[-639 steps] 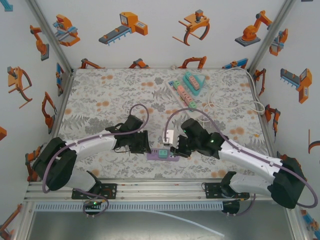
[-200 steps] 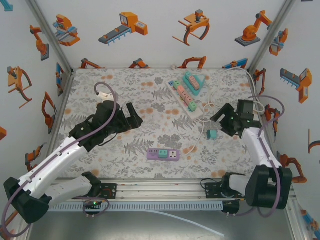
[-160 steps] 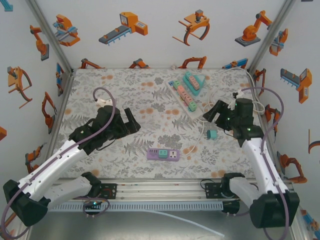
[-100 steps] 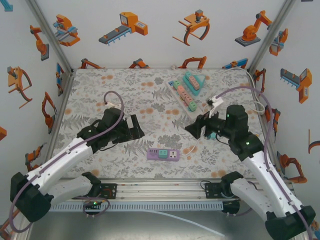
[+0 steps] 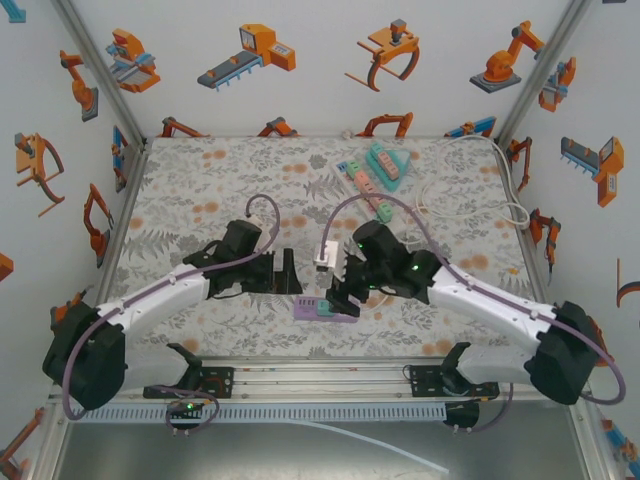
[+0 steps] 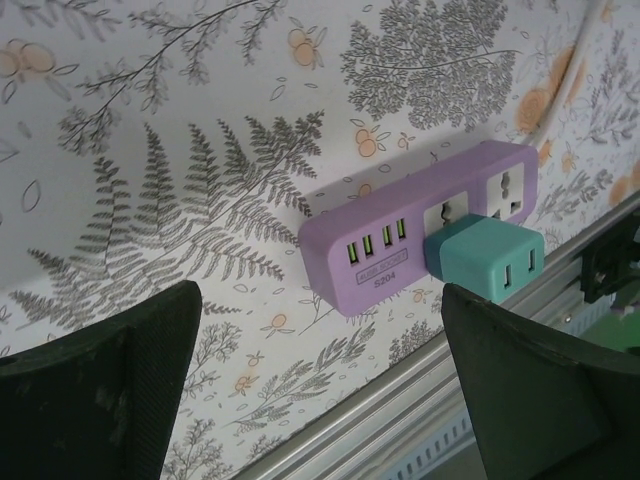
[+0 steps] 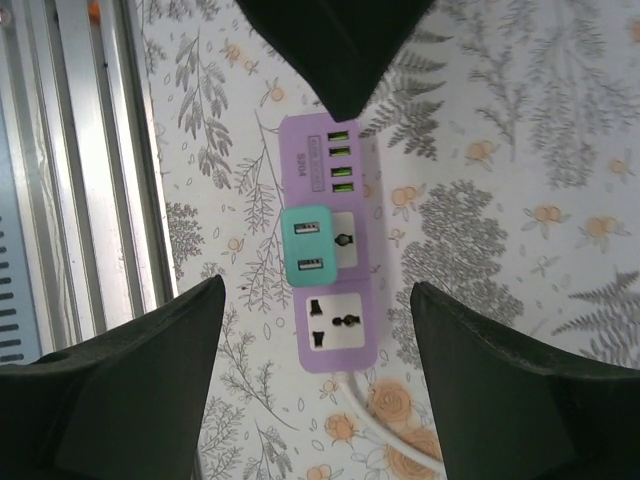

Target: Pull the plug off the socket

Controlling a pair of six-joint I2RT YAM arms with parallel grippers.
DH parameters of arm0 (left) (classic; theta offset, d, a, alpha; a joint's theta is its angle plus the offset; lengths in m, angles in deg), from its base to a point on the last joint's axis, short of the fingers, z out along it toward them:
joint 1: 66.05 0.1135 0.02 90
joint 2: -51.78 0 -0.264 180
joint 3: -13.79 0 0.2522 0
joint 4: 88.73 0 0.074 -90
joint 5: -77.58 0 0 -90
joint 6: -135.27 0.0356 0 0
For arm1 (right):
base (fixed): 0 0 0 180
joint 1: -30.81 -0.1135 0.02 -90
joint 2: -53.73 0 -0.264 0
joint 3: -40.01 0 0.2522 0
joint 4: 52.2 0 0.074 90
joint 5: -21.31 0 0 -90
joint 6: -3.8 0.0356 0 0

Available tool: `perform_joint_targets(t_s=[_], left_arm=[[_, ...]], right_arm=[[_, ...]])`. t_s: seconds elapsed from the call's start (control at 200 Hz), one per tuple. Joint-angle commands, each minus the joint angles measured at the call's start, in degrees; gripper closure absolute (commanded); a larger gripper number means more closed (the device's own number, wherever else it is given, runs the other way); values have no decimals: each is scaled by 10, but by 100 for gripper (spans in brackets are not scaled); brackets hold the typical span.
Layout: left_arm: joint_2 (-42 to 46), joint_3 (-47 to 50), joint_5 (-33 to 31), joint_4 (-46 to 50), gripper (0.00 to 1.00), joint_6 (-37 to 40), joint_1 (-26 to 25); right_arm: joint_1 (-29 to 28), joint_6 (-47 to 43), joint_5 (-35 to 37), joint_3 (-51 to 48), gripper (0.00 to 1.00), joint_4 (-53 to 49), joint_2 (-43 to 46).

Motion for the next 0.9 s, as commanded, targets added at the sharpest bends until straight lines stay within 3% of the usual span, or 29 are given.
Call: perform_joint_targets(t_s=[0.0,0.17,0.26,0.436,0.556,0.641,0.796,0.891], left_arm=[[-27,7,81,-47,4,60,10],[-81,0,120,-54,13,65,17],[-94,0,133,-65,17,61,17],[-110,6,144,-69,35,56,17],[-123,15,155,-79,38,51,17],[-131,16,149,-66,42,57,18],[-139,21,117,-59,61,64,18],[-151,20,124,-57,62,66,17]], right_arm=[[-16,-29,5,12,32,39,-32],[-17,-37,6,9,35,74,-78],[-17,-52,2,18,42,64,-104],[-18,-55,-20,20,47,66,-120],[-18,-61,-26,20,58,68,-130],[-19,-61,-36,24,64,70,-139],[-20,-60,-35,29,69,79,-143],[-20,-62,-34,39,70,68,-143]])
